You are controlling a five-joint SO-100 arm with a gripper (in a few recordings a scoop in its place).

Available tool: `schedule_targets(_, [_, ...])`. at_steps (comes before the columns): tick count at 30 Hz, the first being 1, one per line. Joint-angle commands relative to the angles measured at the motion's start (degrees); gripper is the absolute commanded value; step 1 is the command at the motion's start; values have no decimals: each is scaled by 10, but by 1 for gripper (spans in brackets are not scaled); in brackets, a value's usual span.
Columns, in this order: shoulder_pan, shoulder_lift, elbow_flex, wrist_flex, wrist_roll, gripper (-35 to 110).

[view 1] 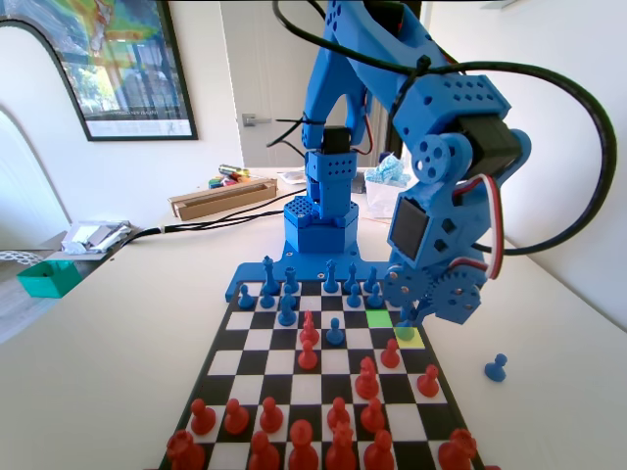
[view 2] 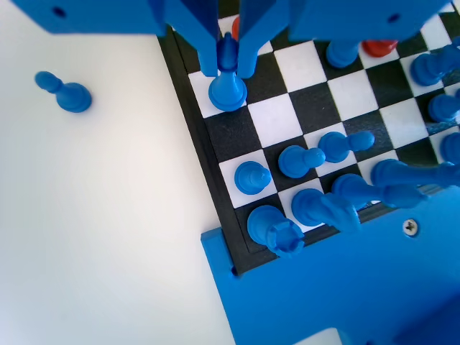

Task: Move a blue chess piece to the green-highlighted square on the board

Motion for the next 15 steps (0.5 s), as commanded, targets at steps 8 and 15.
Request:
schedule_targets(8, [-2, 93, -51, 67, -3, 1])
schedule_targets(15, [25, 182, 0, 100, -11, 1])
